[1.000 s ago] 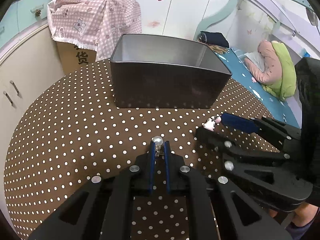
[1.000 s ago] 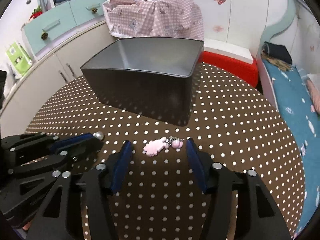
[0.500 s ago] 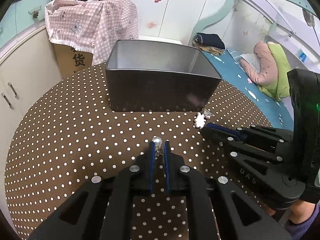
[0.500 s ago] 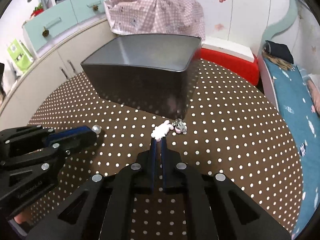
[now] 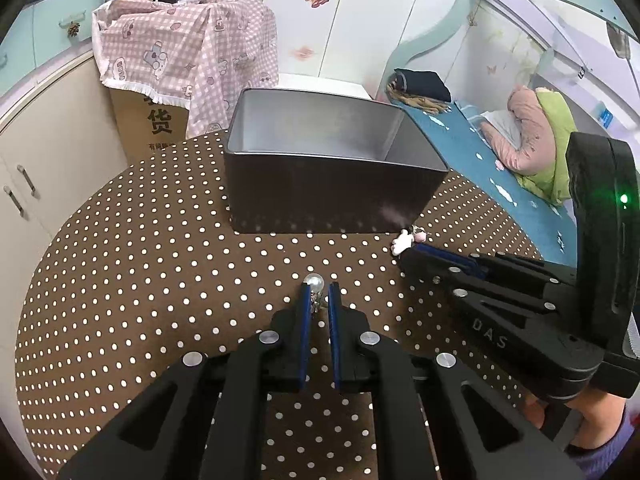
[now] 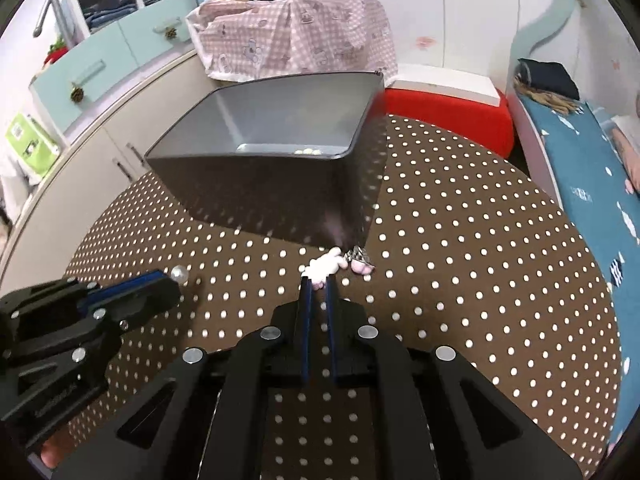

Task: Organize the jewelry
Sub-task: 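Lift both charms into the gray box and open both tools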

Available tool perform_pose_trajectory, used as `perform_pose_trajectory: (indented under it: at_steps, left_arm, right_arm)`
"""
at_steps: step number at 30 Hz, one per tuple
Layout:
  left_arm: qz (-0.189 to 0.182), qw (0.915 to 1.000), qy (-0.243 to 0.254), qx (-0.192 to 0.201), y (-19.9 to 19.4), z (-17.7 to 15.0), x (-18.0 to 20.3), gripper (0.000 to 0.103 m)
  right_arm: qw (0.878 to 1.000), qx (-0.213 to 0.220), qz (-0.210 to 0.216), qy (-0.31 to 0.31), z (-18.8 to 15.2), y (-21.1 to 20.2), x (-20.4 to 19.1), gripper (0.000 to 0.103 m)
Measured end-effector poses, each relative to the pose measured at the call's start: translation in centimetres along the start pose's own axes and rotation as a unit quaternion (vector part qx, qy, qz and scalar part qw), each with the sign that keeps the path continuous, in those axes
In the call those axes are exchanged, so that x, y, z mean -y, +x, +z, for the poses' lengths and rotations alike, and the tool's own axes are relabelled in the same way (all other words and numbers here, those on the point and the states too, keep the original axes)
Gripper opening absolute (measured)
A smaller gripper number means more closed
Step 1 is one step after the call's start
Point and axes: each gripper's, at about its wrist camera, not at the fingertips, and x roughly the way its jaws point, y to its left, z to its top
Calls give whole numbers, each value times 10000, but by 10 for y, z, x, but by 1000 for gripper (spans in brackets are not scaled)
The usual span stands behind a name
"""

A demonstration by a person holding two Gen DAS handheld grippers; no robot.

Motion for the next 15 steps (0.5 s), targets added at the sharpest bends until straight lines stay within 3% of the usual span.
perform_pose_trajectory:
  at_steps: [1,2,4,8,11,13,15]
  left_arm:
    - [-8,10000,8,-4,0,1,-1,7]
    - [-8,10000,17,-4,0,1,-2,7]
    - [-3,10000,49,0,1,3,-2,7]
    - [-19,10000,75,16,2,6,-4,7]
    - [-54,9999,106,17,3,8,-2,7]
    - [-56,9999,115,8,5,8,-2,7]
    - [-86,9999,108,0,5,8,-2,7]
  right_arm:
    - [10000,21,4,38,2,0,-2,41]
    - [9999,68,-62,80,3,0,-4,50]
    - [9998,147,-128,64,3,1,-7,54]
    - [9991,149,-390,-2,5,6,-12,50]
    - [9985,158,-518,7,9,8,-12,41]
    - [9981,149,-604,-28,10,9,-10,24]
    - [9979,142,-629,-43,14,9,-8,17]
